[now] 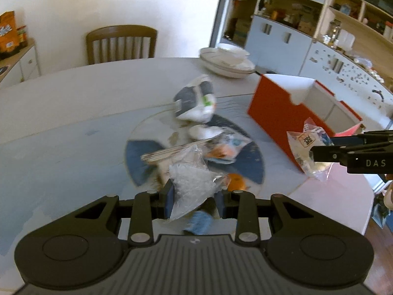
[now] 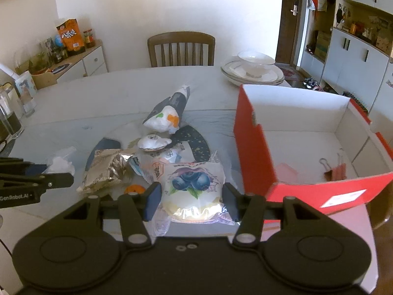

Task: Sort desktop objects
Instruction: 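Carry the crystal bag and bread bag with both tools into the red box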

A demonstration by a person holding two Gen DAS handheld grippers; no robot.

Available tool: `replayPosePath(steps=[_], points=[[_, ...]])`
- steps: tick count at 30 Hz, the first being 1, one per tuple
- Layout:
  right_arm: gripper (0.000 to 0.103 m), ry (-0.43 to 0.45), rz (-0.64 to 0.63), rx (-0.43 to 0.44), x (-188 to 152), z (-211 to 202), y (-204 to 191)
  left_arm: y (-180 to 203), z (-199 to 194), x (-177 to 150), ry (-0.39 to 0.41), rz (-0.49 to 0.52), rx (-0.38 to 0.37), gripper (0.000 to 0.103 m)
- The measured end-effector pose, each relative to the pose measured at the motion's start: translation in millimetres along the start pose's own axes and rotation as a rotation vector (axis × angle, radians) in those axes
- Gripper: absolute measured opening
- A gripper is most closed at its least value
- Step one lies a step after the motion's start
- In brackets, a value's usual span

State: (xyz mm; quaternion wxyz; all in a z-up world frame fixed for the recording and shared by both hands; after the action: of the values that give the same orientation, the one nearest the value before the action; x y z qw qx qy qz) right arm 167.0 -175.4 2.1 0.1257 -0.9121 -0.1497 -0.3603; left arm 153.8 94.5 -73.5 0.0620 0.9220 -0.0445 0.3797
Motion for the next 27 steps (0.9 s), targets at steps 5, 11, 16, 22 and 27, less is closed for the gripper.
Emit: replayPosePath(steps=[5,11,16,22,27], points=[[0.054,0.013,-0.001,0.006,3.5,-22.3,10.3,25.3,-8.6,10.7,0.008,0.038,-0.051,0.032],[0.054,0.037,-0.004,0.021,11.4,-46.4,25.1,59.0,-19.1,25.0,0.037,0.088,-0.099,0.032],[0.054,0.057,-0.015,0.025,17.7,-60.1,41.4,88.6,-20.5,36.7,0.053,0.126,-0.129,0.032],[0.054,0.081,-0.024,0.028,25.3,-70.4,68.3,125.3,-14.3,48.6,0.062,0.159,-0.148,0.032],[0.054,0.09,-0.022,0.026,29.5,-73.9,96.3,154.8,-5.7,59.5,0.064,0.173,-0.156,0.032]])
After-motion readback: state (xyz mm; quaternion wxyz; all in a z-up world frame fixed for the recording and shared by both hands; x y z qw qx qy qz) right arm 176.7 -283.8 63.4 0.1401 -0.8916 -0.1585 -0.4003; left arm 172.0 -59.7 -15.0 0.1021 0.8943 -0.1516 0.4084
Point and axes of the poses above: each gripper's, at about its wrist camera, not at the fingertips, and z roughly the way its jaws point, y to its right, x to its top, the point moved 2 cm from there along z, roughly the way its jaws point, and after that the axes turned 7 degrees about x, right-handed, at the moved point
